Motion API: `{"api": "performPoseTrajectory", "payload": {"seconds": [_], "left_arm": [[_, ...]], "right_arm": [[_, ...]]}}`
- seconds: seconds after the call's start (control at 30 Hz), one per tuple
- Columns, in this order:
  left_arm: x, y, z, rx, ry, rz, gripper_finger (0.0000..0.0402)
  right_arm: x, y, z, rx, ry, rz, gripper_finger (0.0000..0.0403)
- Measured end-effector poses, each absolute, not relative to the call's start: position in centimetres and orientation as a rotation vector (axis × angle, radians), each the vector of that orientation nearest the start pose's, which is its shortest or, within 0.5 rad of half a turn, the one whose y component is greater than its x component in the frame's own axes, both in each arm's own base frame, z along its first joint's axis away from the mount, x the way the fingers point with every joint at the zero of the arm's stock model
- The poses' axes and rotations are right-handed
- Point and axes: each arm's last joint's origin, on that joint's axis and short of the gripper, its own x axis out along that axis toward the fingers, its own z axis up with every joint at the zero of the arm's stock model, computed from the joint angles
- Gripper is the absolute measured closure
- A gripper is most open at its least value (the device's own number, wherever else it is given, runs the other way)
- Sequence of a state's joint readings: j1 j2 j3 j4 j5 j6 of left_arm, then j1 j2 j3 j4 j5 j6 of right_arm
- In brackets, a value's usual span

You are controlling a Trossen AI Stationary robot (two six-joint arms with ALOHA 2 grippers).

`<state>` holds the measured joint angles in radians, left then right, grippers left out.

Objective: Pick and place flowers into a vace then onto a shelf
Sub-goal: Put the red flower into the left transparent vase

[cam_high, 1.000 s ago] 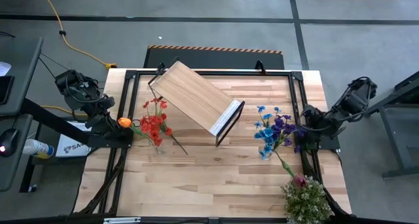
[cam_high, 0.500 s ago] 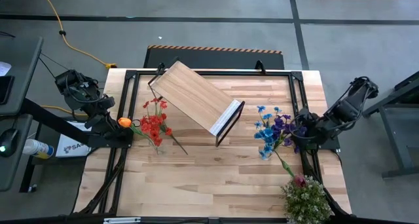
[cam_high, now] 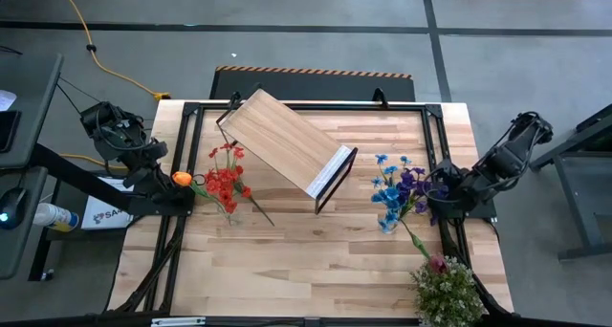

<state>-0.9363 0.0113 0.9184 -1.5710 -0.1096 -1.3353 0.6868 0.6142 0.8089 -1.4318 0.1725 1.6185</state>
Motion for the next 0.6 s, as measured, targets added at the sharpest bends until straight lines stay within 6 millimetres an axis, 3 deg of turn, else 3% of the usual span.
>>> {"api": "performPoseTrajectory", "payload": {"seconds": [0.23,0.6], "left_arm": [[-3.7,5.3,27.7,-0.9,1.033,-0.293,0.0289],[-3.7,5.0,28.0,-1.036,1.083,-0.285,0.0289]], "right_arm": [[4.3,3.0,27.8,1.003,1.125,-0.469,0.0142],[1.9,0.9,32.9,1.138,1.01,-0.463,0.0142]]}}
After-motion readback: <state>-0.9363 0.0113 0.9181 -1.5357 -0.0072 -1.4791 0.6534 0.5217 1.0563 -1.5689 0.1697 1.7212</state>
